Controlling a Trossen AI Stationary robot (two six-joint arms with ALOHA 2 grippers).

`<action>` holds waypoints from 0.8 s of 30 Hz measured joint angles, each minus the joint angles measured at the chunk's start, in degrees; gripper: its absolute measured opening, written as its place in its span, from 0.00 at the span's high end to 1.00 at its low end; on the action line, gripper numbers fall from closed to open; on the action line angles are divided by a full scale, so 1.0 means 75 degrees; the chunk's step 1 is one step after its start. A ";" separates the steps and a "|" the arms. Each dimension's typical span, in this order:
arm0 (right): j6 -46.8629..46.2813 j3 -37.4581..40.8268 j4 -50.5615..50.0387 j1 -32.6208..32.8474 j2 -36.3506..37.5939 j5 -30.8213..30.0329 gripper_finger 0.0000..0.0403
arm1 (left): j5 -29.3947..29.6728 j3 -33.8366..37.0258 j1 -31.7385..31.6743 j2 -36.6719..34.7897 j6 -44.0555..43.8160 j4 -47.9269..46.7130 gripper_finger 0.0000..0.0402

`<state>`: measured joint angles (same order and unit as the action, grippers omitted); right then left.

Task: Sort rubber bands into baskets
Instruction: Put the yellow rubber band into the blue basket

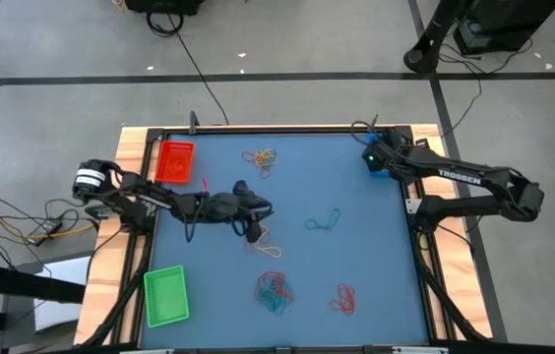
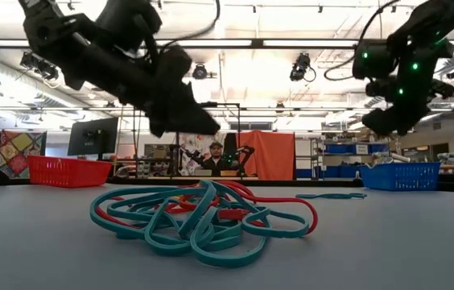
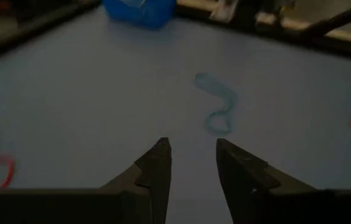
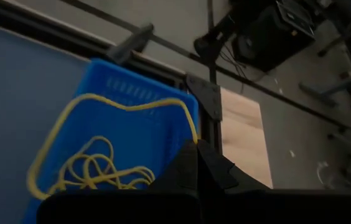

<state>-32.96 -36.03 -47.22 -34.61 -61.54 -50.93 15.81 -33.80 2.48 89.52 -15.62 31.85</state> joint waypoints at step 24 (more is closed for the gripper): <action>0.0511 0.0265 0.1252 -0.0247 -0.0213 0.0345 0.47 | -0.0565 0.0775 -0.0667 -0.1242 -0.0557 -0.1366 0.68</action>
<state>-29.13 -34.04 -37.82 -36.46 -63.14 -48.34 11.57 -27.99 -2.52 80.20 -19.79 21.61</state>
